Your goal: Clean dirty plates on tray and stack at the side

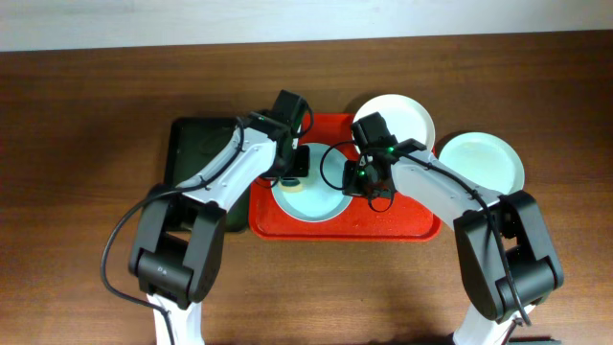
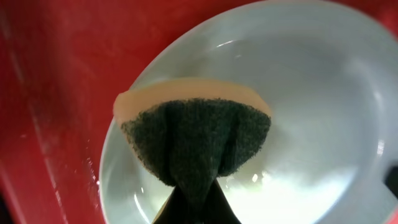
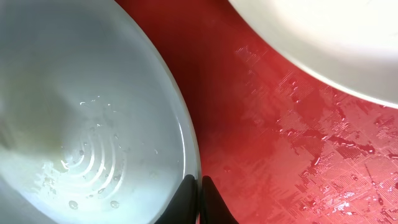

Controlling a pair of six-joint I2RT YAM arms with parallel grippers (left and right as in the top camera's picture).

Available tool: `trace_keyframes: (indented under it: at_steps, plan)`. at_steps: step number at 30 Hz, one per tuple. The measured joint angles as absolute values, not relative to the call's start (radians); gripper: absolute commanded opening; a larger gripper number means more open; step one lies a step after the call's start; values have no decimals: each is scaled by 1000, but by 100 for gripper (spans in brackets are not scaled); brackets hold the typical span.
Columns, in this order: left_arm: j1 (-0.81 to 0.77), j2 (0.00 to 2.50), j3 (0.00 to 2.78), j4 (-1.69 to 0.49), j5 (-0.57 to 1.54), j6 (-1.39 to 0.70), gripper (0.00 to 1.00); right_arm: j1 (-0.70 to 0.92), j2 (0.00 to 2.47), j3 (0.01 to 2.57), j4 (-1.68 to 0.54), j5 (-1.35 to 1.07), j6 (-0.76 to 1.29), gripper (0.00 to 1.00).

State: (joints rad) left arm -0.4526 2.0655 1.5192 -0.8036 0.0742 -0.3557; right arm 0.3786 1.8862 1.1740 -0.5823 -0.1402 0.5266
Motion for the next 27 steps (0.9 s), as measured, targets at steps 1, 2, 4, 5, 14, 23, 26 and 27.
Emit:
trace_keyframes:
  at_steps: [1, 2, 4, 5, 14, 23, 26, 27]
  plan:
    - [-453, 2075, 1518, -796, 73, -356, 0, 379, 1886, 1174, -582, -140, 527, 4]
    - [-453, 2088, 1518, -792, 73, -356, 0, 379, 1886, 1174, -582, -140, 527, 4]
    - [-453, 2117, 1516, -782, 74, -356, 0, 379, 1886, 1174, -582, -140, 527, 4]
    - [-453, 2122, 1517, -781, 75, -356, 0, 379, 1886, 1174, -582, -140, 527, 4]
    - [-476, 2136, 1531, -768, 77, -356, 0, 379, 1886, 1174, -586, -131, 527, 4]
    - [-587, 2157, 1536, -686, 234, -356, 0, 375, 1886, 1174, -594, -129, 528, 4]
    - [-586, 2157, 1536, -685, 240, -356, 0, 374, 1886, 1174, -594, -129, 528, 4]
    - [-585, 2157, 1536, -686, 240, -356, 0, 374, 1886, 1174, -594, -129, 527, 4]
